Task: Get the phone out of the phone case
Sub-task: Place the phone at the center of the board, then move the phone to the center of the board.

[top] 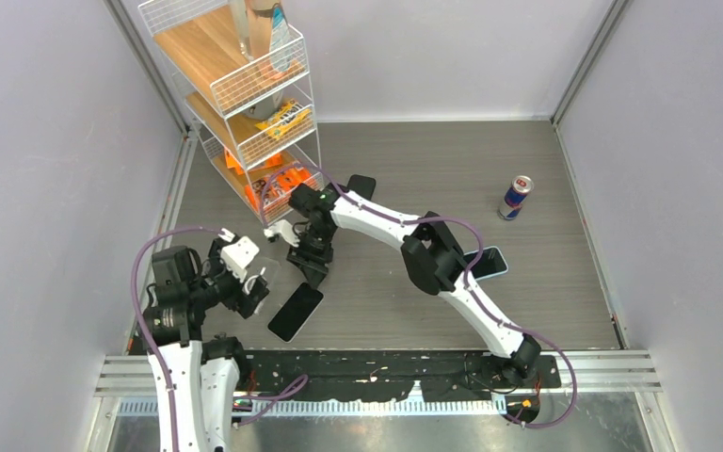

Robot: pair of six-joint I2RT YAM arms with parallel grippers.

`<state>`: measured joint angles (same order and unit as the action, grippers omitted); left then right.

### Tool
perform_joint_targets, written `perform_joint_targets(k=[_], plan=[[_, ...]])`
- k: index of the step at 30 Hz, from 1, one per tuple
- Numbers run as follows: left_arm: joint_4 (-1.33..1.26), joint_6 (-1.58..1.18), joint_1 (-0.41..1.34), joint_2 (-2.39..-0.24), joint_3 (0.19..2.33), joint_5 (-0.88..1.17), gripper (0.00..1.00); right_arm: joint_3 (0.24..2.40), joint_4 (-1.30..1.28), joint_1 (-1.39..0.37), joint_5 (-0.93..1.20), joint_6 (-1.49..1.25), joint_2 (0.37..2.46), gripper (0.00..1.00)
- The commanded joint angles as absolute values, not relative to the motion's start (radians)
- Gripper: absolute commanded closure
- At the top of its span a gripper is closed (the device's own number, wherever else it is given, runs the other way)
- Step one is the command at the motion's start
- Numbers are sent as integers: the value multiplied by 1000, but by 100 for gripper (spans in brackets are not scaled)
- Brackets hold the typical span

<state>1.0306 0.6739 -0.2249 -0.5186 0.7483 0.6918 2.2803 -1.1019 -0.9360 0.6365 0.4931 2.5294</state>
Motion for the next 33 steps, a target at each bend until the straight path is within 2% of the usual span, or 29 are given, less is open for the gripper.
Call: perform_joint_targets(k=[1,9,12,18,22,33], plan=[[1050,780,-229,-510,719,758,11,2173,-1068,-943,589,499,2355,45],[942,886,-213,-533,651,728,9,1934,-993,-947,465,531,2154,28],[889,821,-213,-555,666,711,8,1797,-947,-960,449,552,2073,27],[826,690,-213,-589,720,698,8,1670,-937,-1041,512,631,2038,27],[832,635,-215,-591,764,662,8,1677,-930,-1092,531,649,2066,27],[903,645,-215,-498,796,562,6,1867,-966,-1121,577,614,2229,28]])
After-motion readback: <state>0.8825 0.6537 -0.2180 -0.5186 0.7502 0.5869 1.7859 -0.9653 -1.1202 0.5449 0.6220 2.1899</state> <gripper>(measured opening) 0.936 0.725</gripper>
